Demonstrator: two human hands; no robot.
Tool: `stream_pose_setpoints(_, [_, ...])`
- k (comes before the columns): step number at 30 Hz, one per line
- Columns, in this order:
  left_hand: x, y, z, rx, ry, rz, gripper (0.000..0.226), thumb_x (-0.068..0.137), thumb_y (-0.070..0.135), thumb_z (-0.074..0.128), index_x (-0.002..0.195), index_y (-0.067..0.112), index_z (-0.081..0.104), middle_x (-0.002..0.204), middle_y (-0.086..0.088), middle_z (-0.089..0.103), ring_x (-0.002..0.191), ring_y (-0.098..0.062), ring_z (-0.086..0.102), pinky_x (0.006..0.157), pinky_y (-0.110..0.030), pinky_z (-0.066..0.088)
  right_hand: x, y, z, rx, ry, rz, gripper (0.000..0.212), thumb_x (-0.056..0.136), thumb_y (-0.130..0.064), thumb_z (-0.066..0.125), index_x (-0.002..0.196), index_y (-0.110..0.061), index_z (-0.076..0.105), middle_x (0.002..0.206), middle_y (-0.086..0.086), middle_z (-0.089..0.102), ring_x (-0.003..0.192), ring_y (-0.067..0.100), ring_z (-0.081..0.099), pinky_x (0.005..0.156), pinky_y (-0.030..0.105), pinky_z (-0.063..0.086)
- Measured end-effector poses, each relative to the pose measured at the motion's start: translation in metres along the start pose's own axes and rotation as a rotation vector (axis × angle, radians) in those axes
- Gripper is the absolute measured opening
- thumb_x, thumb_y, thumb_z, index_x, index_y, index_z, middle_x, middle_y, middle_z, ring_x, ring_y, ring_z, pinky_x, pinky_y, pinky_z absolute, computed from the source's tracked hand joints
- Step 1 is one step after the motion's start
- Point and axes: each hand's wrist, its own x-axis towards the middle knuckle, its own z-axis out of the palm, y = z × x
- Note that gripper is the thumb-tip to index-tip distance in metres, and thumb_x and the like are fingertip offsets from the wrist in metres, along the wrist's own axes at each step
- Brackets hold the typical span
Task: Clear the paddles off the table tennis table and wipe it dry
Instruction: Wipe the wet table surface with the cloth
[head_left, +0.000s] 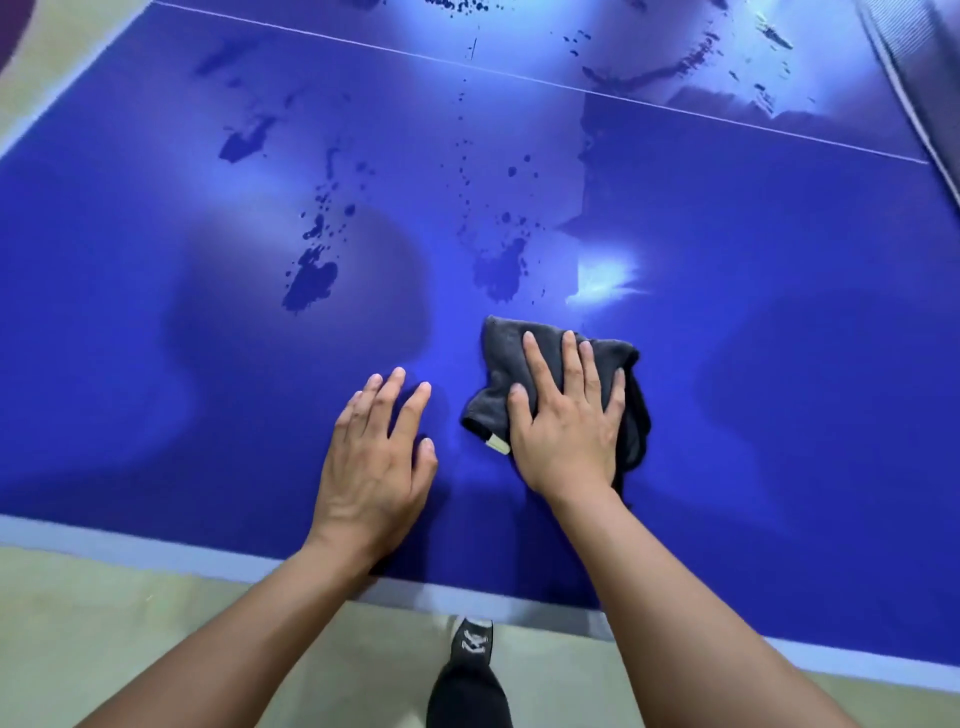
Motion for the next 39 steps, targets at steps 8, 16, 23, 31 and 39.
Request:
stream_pose_setpoints(8, [0.176, -0.018, 0.009, 0.046, 0.029, 0.028, 0.058, 0.095, 0.033, 0.035, 0.146, 0.009, 0.051, 0.154, -0.02, 0.045, 0.142, -0.041, 0.04, 0.117, -0.051, 0.032, 0.166, 0.005, 0.001, 0.01, -0.01, 0.035, 0.06, 0.103, -0.053, 0.02, 0.162, -0.045, 0.007, 0.173, 0.0, 0.002, 0.158, 0.015, -0.005, 0.125, 0.055, -0.007])
stream_pose_setpoints(16, [0.319, -0.043, 0.016, 0.07, -0.028, -0.04, 0.065, 0.096, 0.038, 0.026, 0.155, 0.012, 0.039, 0.163, -0.015, 0.033, 0.15, -0.037, 0.029, 0.122, -0.049, 0.021, 0.333, 0.01, -0.002, 0.023, -0.024, 0.025, 0.06, 0.103, -0.054, 0.02, 0.162, -0.045, 0.01, 0.172, 0.001, 0.005, 0.158, 0.016, -0.002, 0.124, 0.056, -0.008])
stream_pose_setpoints(23, [0.321, -0.043, 0.02, 0.062, -0.007, -0.056, 0.059, 0.1, 0.032, 0.032, 0.156, 0.015, 0.038, 0.165, -0.009, 0.031, 0.153, -0.03, 0.025, 0.126, -0.042, 0.015, 0.442, 0.006, 0.0, 0.032, -0.055, 0.035, 0.061, 0.102, -0.054, 0.018, 0.161, -0.046, 0.011, 0.173, 0.0, 0.005, 0.158, 0.016, -0.002, 0.124, 0.057, -0.008])
stream_pose_setpoints(31, [0.321, -0.043, 0.021, 0.06, 0.013, -0.05, 0.057, 0.1, 0.028, 0.033, 0.156, 0.014, 0.039, 0.164, -0.009, 0.031, 0.153, -0.03, 0.027, 0.125, -0.046, 0.019, 0.499, 0.002, 0.001, 0.019, -0.078, 0.008, 0.061, 0.101, -0.054, 0.018, 0.161, -0.046, 0.011, 0.173, 0.001, 0.005, 0.158, 0.017, -0.003, 0.125, 0.056, -0.009])
stream_pose_setpoints(39, [0.322, -0.045, 0.023, 0.049, -0.018, -0.053, 0.058, 0.101, 0.033, 0.028, 0.156, 0.015, 0.038, 0.165, -0.01, 0.031, 0.154, -0.029, 0.023, 0.126, -0.043, 0.014, 0.465, -0.019, 0.0, 0.004, -0.102, -0.019, 0.059, 0.103, -0.051, 0.017, 0.161, -0.046, 0.01, 0.173, 0.002, 0.002, 0.158, 0.016, -0.004, 0.125, 0.056, -0.009])
